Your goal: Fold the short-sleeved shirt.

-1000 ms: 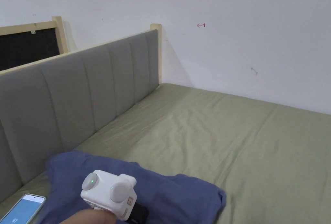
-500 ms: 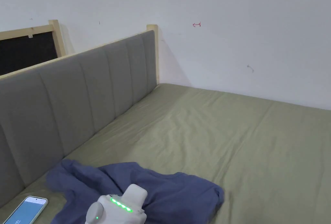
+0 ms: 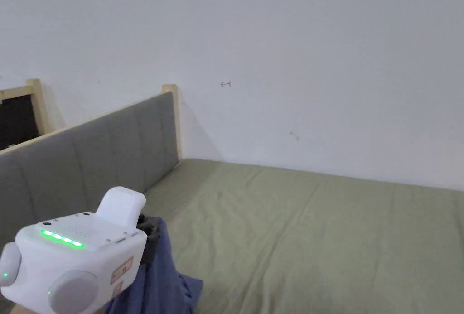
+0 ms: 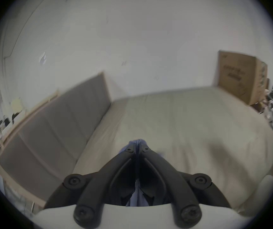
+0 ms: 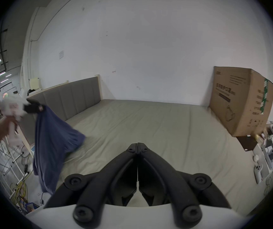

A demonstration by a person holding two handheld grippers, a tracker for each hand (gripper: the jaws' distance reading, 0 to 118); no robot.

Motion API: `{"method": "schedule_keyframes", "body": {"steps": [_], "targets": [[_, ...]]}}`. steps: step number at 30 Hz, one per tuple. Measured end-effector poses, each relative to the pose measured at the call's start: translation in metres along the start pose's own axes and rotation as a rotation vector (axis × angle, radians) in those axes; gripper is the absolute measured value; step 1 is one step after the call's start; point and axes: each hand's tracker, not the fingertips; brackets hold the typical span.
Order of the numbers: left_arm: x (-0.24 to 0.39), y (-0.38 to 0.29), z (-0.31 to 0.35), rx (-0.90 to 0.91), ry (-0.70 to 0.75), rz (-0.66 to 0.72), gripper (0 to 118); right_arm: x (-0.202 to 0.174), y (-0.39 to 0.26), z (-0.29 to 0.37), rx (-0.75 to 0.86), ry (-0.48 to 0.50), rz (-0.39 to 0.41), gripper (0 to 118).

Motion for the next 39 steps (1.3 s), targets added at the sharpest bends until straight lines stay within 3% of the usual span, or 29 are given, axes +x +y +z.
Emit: {"method": "schedule_keyframes", "body": {"steps": [5, 10, 14, 18, 23, 25, 26, 27, 28, 29, 35, 39], "targets": [[0.074, 0.109, 0.067, 0.276, -0.177, -0.011, 1, 0.023, 0.002, 0.028, 0.048, -0.028, -0.056, 0], [0.153, 0.168, 0.075, 0.332, -0.394, 0.002, 1, 0.043, 0.003, 0.058, 0.105, -0.064, -0.093, 0], [0.229, 0.154, 0.026, 0.174, -0.535, -0.071, 1, 0.069, -0.003, 0.077, 0.111, -0.099, -0.094, 0], [0.316, 0.078, -0.060, -0.066, -0.660, -0.108, 1, 0.096, -0.025, 0.079, 0.040, -0.159, -0.112, 0], [0.384, -0.048, -0.153, -0.499, -0.626, -0.117, 4, 0.124, -0.072, 0.058, -0.127, -0.195, -0.138, 0], [0.398, -0.089, -0.170, -0.576, -0.592, -0.105, 16, 0.129, -0.091, 0.048, -0.215, -0.227, -0.128, 0], [0.401, -0.101, -0.174, -0.606, -0.575, -0.111, 33, 0.130, -0.097, 0.047, -0.231, -0.225, -0.136, 0], [0.402, -0.112, -0.176, -0.634, -0.554, -0.118, 68, 0.131, -0.102, 0.046, -0.231, -0.215, -0.149, 0], [0.403, -0.119, -0.178, -0.649, -0.558, -0.130, 96, 0.131, -0.106, 0.046, -0.235, -0.209, -0.158, 0], [0.403, -0.123, -0.179, -0.653, -0.559, -0.129, 111, 0.131, -0.108, 0.045, -0.240, -0.205, -0.164, 0], [0.363, -0.081, -0.160, -0.531, -0.614, 0.004, 111, 0.120, -0.096, 0.042, -0.225, -0.196, -0.162, 0], [0.302, -0.035, -0.107, -0.232, -0.730, 0.204, 111, 0.107, -0.077, 0.048, -0.178, -0.161, -0.157, 0]]}}
